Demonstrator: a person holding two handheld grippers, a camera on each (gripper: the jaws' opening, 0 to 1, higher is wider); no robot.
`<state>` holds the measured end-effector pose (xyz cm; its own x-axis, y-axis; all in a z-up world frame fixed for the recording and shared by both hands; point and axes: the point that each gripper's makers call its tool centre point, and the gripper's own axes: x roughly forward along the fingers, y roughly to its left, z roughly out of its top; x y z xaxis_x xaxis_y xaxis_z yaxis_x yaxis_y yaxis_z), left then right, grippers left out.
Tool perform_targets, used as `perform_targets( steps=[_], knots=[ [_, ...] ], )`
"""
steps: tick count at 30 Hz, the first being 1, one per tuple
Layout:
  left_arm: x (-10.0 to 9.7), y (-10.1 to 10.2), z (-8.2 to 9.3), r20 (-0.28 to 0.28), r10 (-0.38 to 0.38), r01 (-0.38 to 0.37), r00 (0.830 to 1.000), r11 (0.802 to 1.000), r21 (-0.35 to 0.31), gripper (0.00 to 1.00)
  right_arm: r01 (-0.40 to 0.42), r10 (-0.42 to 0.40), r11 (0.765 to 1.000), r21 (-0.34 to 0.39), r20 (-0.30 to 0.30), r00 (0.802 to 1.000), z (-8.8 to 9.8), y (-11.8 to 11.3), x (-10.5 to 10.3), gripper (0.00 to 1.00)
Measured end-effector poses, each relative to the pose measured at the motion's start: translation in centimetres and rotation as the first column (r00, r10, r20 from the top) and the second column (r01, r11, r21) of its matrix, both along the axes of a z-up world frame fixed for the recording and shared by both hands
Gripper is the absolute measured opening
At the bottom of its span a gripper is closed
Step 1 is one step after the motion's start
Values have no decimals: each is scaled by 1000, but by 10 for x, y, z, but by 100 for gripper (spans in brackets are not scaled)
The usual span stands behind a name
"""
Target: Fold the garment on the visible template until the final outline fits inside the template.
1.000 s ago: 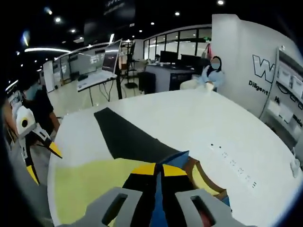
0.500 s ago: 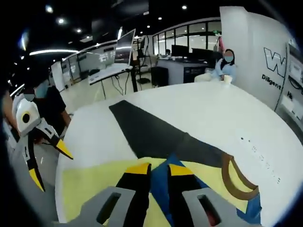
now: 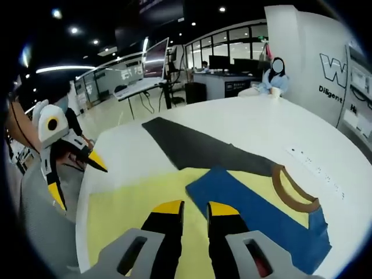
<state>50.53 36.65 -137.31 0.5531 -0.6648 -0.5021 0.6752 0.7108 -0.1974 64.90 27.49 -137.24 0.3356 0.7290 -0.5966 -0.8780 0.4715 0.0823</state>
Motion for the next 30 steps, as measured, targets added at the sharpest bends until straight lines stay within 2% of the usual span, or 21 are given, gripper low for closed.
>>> perform_targets(
  steps=[8, 16, 22, 30],
  knots=[
    [5, 3, -1, -14, 5, -5, 1000, 1000, -8, 68, 26, -27, 1000, 10, 29, 999, 4, -38, -14, 13],
    [13, 12, -3, -28, 25, -26, 999, 1000, -10, 68, 93, -94, 995, 17, 40, 995, 4, -72, -19, 15],
    [22, 28, -5, -42, 69, -70, 997, 997, -11, 67, 130, -130, 991, 13, 46, 990, 2, -96, -28, 16],
    [38, 55, -7, -55, 137, -137, 989, 990, -10, 66, 171, -171, 985, 13, 42, 984, 0, -127, -52, 18]
  ],
)
